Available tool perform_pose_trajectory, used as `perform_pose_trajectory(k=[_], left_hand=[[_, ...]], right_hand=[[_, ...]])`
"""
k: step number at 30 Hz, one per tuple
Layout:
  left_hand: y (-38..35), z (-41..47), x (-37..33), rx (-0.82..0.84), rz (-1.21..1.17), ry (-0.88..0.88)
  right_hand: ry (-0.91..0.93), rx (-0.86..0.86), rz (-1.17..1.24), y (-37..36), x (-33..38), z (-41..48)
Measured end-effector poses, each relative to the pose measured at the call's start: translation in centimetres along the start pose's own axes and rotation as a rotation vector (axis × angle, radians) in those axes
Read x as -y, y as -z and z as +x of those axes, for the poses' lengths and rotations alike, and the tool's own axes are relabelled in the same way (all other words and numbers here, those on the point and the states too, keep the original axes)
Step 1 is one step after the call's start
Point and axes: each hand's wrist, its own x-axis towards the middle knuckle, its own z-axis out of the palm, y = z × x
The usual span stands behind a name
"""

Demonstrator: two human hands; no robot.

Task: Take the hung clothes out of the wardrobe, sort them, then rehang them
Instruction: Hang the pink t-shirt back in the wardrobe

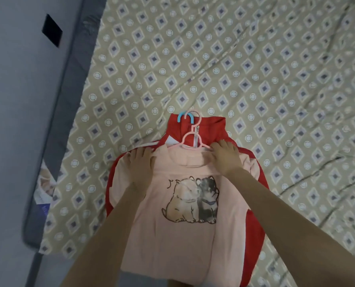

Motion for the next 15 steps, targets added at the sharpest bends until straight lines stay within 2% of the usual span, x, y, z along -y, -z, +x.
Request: perform_pose_trajectory(k=[2, 6, 11, 15], left_hand=[[1.9, -0.2, -0.1, 0.044, -0.024, 0.028], [7.0, -0.8, -0.2, 0.020, -0.012, 0.005], [13.9, -3.0, -0.5, -0.002, -0.229, 0.034], [18.6, -7.0, -1.6, -0.018, -0.147, 0.090]], right_hand=[[0.013, 0.046, 0.062, 1.3, 0.1, -1.1], [0.100, 0.065, 0.178, 5.3, 1.0, -3.8], [0.181, 0.046, 0.219, 11.3, 3.3, -7.1], [0.266, 0.007, 0.186, 14.6, 5.5, -10.5]])
